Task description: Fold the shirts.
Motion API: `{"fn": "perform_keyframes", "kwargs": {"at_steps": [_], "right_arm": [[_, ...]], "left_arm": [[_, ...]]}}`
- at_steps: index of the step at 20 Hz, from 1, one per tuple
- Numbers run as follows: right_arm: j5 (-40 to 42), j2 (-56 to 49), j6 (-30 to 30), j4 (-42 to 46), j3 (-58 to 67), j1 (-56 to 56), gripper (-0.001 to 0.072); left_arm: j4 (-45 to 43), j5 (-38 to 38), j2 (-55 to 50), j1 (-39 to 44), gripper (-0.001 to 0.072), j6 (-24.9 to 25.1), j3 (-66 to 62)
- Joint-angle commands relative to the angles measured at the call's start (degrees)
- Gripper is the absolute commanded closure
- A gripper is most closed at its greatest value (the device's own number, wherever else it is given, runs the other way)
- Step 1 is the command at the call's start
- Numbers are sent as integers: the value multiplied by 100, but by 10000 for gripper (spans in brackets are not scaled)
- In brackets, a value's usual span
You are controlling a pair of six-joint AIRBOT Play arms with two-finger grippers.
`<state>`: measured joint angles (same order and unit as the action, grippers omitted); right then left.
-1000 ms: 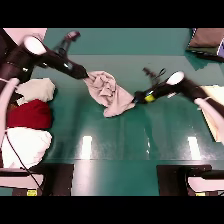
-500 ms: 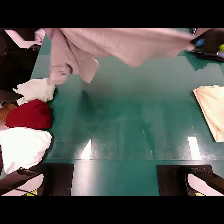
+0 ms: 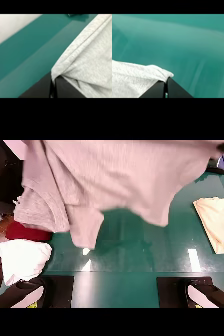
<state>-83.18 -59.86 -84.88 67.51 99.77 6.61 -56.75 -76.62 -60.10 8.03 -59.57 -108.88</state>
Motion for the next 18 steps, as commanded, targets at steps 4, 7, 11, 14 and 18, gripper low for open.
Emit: {"fn": "perform_keyframes", "kwargs": {"at_steps": [4, 7, 11, 14, 18], "right_arm": [[-146, -769, -52, -39, -2544, 308, 702], [691, -1303, 57, -35, -3550, 422, 702], [960, -1762, 57, -44, -3753, 363, 702], [870, -1561, 57, -28, -3703, 83, 702], [619, -870, 177, -33, -4059, -393, 702]], "left_arm": [[417, -66, -1611, -2, 680, 4, 2144], [452, 304, -2778, -4, 680, -4, 2793], [439, 525, -3477, -22, 120, -407, 2796], [221, 219, -3314, -337, 120, -420, 2345], [280, 271, -2964, -1134, 120, -629, 2201]]}}
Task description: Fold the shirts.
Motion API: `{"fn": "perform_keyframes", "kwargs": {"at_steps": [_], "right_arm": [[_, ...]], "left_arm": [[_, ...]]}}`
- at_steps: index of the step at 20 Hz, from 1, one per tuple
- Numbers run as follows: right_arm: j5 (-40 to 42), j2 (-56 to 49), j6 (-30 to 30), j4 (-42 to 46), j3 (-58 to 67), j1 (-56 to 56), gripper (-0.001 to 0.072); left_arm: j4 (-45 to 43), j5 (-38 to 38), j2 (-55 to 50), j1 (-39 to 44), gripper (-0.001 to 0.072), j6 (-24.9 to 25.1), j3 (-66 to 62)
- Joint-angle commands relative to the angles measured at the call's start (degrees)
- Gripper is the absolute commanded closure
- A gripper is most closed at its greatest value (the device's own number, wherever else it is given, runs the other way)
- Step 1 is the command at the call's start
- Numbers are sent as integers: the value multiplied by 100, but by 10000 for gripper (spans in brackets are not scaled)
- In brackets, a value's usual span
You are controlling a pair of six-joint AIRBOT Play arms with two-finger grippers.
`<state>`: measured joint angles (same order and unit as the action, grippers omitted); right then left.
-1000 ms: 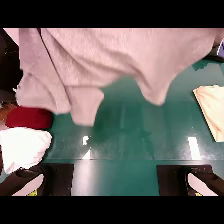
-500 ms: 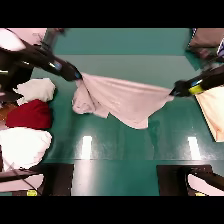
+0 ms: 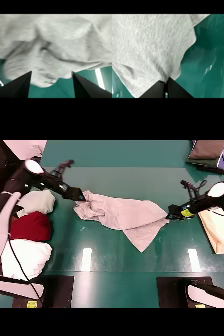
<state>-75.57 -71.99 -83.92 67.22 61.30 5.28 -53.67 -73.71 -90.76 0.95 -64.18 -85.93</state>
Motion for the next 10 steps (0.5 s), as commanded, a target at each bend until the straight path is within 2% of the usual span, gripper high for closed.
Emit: {"fn": "perform_keyframes", "kwargs": {"at_steps": [1, 4, 10], "right_arm": [[-144, 511, 87, -4, -337, -319, 702], [-79, 817, 85, -17, -669, -306, 701], [-87, 813, 83, -9, -745, 138, 702]], "left_arm": [[-24, 63, 72, -542, 120, -254, 15], [275, 848, -170, -575, 119, -286, 505], [1211, 2033, -962, -262, 119, 42, 520]]}}
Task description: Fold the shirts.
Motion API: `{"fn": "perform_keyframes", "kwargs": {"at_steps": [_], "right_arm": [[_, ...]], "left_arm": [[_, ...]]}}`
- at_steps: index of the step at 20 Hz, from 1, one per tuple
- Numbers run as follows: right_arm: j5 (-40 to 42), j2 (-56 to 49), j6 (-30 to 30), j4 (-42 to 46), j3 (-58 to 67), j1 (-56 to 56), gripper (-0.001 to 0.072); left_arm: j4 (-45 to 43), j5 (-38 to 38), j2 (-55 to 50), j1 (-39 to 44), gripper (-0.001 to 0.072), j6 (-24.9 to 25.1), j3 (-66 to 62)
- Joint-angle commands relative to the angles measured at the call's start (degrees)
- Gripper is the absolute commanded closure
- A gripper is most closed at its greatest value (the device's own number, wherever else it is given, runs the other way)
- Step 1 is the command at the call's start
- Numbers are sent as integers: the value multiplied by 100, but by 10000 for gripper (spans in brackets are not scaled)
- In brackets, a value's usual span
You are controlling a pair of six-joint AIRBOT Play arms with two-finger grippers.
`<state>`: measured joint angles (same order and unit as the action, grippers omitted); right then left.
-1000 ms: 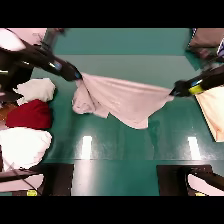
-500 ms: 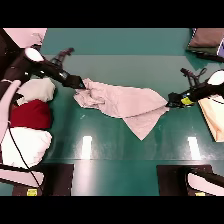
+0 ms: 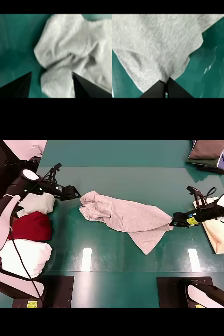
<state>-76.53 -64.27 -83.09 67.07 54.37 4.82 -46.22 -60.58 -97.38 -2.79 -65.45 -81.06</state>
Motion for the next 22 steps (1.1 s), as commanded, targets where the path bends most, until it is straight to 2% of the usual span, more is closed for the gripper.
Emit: {"fn": "perform_keyframes", "kwargs": {"at_steps": [1, 6, 7, 8, 9, 11, 13, 15, 17, 19, 21, 22], "right_arm": [[4, 44, -2, 2, -52, 260, 702], [-22, 44, -4, 26, -52, 372, 702], [-66, 44, -4, 55, -52, 372, 702], [-133, 44, -4, 61, -55, 376, 702], [-293, 44, -4, 59, -55, 378, 702], [-732, 72, -4, 245, -63, 511, 702], [-811, 339, -22, 450, -317, 776, 696], [-632, 660, -59, 498, -605, 850, 418], [-223, 916, -332, 599, -721, 551, 403], [72, 997, -339, 551, -859, -153, 402], [247, 721, -105, 26, -1045, -1005, 394], [374, 483, 133, -404, -1115, -1399, 342]], "left_arm": [[518, 824, -372, 184, 119, 258, 31], [514, 1169, -640, 380, 134, 240, 17], [516, 1158, -640, 380, 291, 240, -26], [516, 1132, -636, 380, 500, 238, -83], [516, 1016, -634, 378, 676, 245, -190], [463, 680, -581, 350, 682, 295, -577], [229, 341, -446, 299, 682, 313, -1019], [125, 118, -317, 275, 681, 402, -1318], [125, -125, -289, 275, 681, 437, -1491], [120, -343, -291, 280, 681, 437, -1499], [120, -448, -291, 280, 681, 437, -1499], [120, -466, -291, 280, 681, 435, -1499]]}}
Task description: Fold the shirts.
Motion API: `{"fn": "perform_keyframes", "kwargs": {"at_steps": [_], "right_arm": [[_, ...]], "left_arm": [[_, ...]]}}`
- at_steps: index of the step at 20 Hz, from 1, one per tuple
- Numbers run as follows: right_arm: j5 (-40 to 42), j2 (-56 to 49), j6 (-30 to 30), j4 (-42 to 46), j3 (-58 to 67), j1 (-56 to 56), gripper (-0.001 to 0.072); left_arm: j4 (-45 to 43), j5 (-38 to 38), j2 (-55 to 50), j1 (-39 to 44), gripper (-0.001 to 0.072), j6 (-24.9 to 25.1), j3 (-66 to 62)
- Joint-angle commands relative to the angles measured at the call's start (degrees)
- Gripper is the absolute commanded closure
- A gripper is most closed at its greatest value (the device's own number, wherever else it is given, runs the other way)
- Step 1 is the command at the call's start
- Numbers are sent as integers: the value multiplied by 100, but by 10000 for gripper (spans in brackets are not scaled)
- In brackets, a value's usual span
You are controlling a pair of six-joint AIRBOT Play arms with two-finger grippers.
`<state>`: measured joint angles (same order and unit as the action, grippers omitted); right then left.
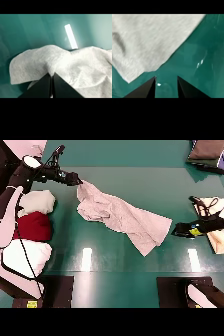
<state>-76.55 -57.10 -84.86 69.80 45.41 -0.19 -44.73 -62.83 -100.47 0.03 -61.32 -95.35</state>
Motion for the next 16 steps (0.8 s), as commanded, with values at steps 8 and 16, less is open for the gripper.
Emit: {"fn": "perform_keyframes", "kwargs": {"at_steps": [8, 16], "right_arm": [[1720, -2096, 765, -1836, -247, -1384, 328], [1930, -2811, 846, -1867, 599, -817, 556]], "left_arm": [[-28, -387, 17, -2, 681, -24, -70], [-31, -361, 17, -2, 681, -20, -70]]}}
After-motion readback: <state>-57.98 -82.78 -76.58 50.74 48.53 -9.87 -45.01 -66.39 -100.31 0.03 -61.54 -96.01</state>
